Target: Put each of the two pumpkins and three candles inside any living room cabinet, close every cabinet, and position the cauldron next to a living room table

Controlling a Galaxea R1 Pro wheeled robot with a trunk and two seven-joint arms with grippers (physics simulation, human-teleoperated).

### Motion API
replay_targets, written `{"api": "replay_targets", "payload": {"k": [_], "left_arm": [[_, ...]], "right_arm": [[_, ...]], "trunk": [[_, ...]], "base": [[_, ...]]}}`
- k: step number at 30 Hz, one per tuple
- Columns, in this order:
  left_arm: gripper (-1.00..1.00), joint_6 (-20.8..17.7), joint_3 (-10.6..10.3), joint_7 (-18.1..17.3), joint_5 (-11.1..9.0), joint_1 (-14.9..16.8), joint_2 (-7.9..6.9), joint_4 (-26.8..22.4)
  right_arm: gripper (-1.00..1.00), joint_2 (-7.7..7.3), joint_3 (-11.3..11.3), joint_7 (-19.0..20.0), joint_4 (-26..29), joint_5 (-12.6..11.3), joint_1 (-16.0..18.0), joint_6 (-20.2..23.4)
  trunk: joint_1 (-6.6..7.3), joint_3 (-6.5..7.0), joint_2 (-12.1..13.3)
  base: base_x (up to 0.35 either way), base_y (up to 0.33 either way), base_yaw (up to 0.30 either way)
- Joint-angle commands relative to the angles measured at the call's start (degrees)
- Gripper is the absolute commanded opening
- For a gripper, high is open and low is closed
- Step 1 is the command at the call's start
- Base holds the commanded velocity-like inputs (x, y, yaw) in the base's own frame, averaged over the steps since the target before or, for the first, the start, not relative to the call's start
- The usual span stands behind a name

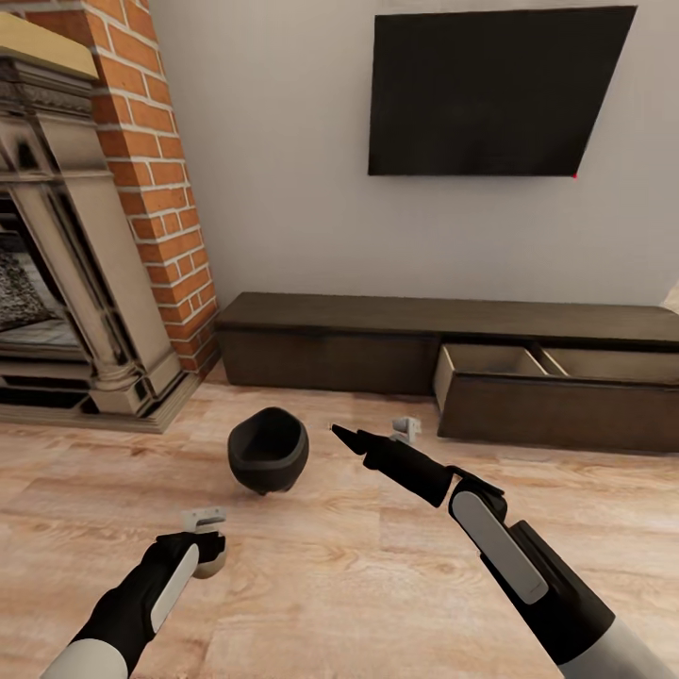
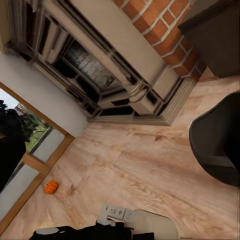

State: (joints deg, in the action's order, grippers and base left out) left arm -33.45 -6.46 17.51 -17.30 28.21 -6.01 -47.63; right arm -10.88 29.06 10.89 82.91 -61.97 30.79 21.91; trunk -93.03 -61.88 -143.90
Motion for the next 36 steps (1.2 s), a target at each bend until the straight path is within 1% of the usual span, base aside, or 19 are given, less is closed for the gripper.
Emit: {"api": "replay_targets", "payload": {"k": [1,6,21,23,26,28,29,32,34,36], "left_arm": [[-1.00,-0.22,-0.32,0.54,-0.46,0.01,-0.07,-0.10],[-1.00,-0.21,-0.39,0.75,-0.45,0.01,-0.03,-0.25],[-1.00,-0.21,-0.48,0.77,-0.45,0.01,0.04,-0.27],[-1.00,-0.21,-0.48,0.77,-0.45,0.01,0.01,-0.27],[-1.00,-0.21,-0.48,0.77,-0.47,0.01,0.03,-0.27],[-1.00,-0.21,-0.48,0.77,-0.51,0.01,0.04,-0.27],[-1.00,-0.21,-0.48,0.77,-0.53,0.01,0.04,-0.27],[-1.00,-0.24,-0.48,0.74,-0.58,0.01,0.08,-0.27],[-1.00,-0.28,-0.48,0.72,-0.61,0.01,0.07,-0.27],[-1.00,-0.34,-0.48,0.70,-0.62,0.01,0.15,-0.27]], "right_arm": [[1.00,-0.02,0.05,0.01,-0.05,-0.34,0.06,0.15],[1.00,-0.02,0.04,0.01,-0.50,-0.34,0.06,0.09],[1.00,-0.03,-0.06,0.01,-2.26,-0.34,0.06,-0.30],[1.00,-0.07,-0.71,0.01,-2.34,-0.34,0.06,-0.41],[1.00,-0.10,-2.92,0.01,-2.39,-0.36,-0.57,-0.51],[1.00,-0.09,-5.03,0.04,-2.29,-0.38,-1.78,-0.50],[1.00,-0.10,-7.21,0.07,-2.26,-0.37,-2.71,-0.40],[1.00,-0.07,-12.36,0.13,-2.20,-0.37,-4.97,0.08],[1.00,-0.04,-15.25,-0.13,-2.85,-0.27,-6.04,-0.18],[1.00,0.02,-17.63,-0.61,-5.15,-0.21,-6.49,-0.34]], "trunk": [[0.07,0.21,-0.01],[0.20,1.47,0.06],[0.58,5.29,0.26],[0.63,5.81,0.29],[0.71,6.59,0.33],[0.76,7.11,0.35],[0.79,7.38,0.37],[0.87,8.16,0.41],[0.92,8.69,0.44],[0.97,9.22,0.46]], "base": [[-0.299,0.000,-0.275],[-0.113,0.000,-0.275],[-0.003,0.000,-0.275],[0.000,0.000,-0.276],[0.000,0.000,-0.276],[0.000,0.000,-0.276],[0.000,0.000,-0.276],[0.000,0.000,-0.276],[0.000,0.000,-0.276],[0.000,0.000,-0.273]]}}
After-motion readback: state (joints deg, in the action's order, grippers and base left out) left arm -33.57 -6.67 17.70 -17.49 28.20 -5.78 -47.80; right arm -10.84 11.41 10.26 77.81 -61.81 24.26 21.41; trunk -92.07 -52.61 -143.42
